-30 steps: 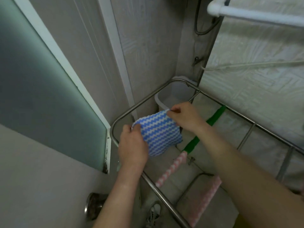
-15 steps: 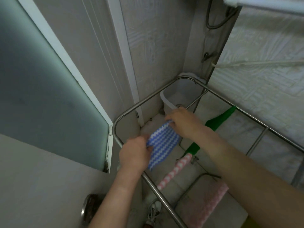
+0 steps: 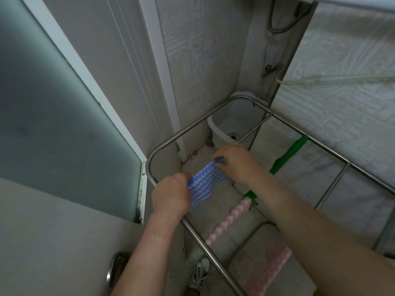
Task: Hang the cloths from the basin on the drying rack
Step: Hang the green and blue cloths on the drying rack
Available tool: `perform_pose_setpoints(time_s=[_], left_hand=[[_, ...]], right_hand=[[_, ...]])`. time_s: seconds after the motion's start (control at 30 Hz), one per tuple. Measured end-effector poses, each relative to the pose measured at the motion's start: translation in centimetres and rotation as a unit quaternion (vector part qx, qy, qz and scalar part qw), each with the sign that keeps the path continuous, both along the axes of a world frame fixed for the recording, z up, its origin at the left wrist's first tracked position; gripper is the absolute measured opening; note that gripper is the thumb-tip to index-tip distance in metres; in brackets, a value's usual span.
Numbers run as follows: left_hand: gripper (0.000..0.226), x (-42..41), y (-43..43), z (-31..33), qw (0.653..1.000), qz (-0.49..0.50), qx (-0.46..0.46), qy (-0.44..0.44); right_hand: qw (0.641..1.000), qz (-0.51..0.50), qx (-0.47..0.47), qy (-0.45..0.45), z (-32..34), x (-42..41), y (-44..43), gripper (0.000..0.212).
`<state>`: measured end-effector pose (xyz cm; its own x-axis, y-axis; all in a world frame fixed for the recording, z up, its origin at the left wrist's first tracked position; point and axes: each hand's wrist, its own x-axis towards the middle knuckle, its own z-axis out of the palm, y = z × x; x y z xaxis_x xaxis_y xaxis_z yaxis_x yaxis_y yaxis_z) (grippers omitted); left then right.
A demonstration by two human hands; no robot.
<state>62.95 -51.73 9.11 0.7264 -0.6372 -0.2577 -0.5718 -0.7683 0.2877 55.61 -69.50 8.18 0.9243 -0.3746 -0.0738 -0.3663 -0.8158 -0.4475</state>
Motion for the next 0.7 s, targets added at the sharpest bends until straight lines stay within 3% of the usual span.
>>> perform_pose_setpoints(time_s=[0.13,0.27,0.4,0.53,0.7], left_hand=[[0.039,-0.4,0.0,0.1,0.999,-0.016,0.031,-0.004],[0.034,-0.9,-0.1,0.2,0.999,-0.015,0.029,0.001],[0.036,-2.1,-0.1,1.2,0.996,-0.027,-0.078,-0.032],[0.025,-4.3,-0.7,2.1,0.976,-0.05,-0.21,0.003],[0.018,-9.9,-2.1,2.9,0.963,-0.111,-0.224,0.099]], right_hand=[[0.999,-0.024,-0.036,0.002,-0.5,0.0,1.0,0.024],[0.996,-0.074,0.003,-0.045,-0.2,-1.7,1.6,0.036],[0.976,-0.174,0.09,-0.096,1.9,-5.9,2.4,0.035],[0.963,-0.22,0.129,-0.086,2.8,-11.1,3.6,0.022],[0.953,-0.239,0.147,-0.115,4.2,-16.7,5.4,0.015]])
